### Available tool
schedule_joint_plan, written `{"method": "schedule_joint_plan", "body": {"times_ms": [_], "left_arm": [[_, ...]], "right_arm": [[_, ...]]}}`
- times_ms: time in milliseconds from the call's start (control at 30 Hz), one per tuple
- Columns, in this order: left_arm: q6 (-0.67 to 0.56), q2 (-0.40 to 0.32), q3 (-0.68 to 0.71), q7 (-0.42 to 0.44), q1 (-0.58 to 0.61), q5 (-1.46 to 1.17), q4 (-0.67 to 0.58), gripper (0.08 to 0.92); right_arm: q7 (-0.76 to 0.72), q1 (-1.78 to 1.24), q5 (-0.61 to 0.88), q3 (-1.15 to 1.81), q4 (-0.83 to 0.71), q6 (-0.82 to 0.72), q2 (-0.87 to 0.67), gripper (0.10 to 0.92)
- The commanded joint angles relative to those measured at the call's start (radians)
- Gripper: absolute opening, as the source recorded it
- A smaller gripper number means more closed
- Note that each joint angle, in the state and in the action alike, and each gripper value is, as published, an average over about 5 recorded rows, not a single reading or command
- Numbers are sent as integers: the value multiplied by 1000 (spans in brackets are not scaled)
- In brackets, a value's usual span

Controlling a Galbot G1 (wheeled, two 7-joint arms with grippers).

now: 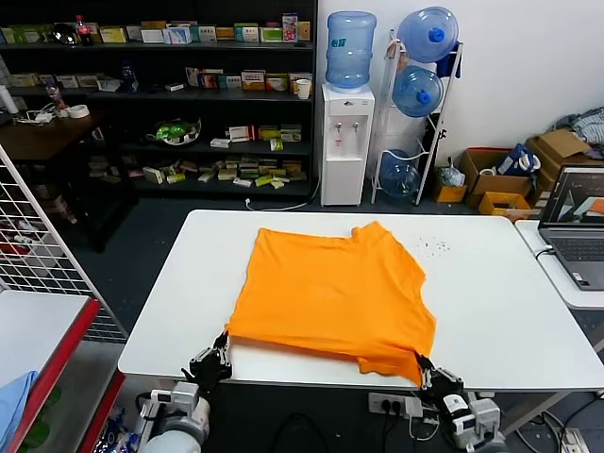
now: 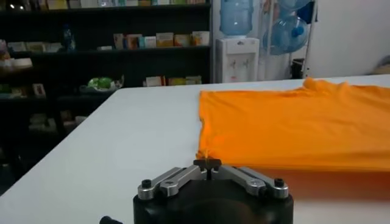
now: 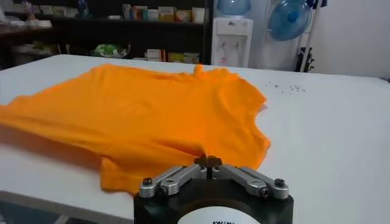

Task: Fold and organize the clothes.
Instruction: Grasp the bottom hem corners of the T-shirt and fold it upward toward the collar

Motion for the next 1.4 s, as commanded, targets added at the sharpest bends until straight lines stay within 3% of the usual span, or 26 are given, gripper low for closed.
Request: {"method": "schedule_joint_plan", "body": {"times_ms": [33,400,700,1067,1200,1400], "left_arm": [[-19,9,-6,1,103,54,-96,92],[-67,-112,34,15,-151,163,121,92],[-55,-89,65,18,-271,120,260,92],[-28,-49,132,33,-360,76,330,92],[-22,-45,141,45,-363,66,329,100],[-53,-34,135,40,-332,46,289,243]], "right_arm": [[7,-110,-39,47,87,22,-15,124],[-25,207,-23,-18,-139,110,-65,124],[-36,432,9,-102,-339,108,-78,124],[-26,617,24,-220,-470,67,-61,127],[-29,629,20,-228,-510,67,-29,195],[-30,589,18,-216,-494,72,5,368]]}}
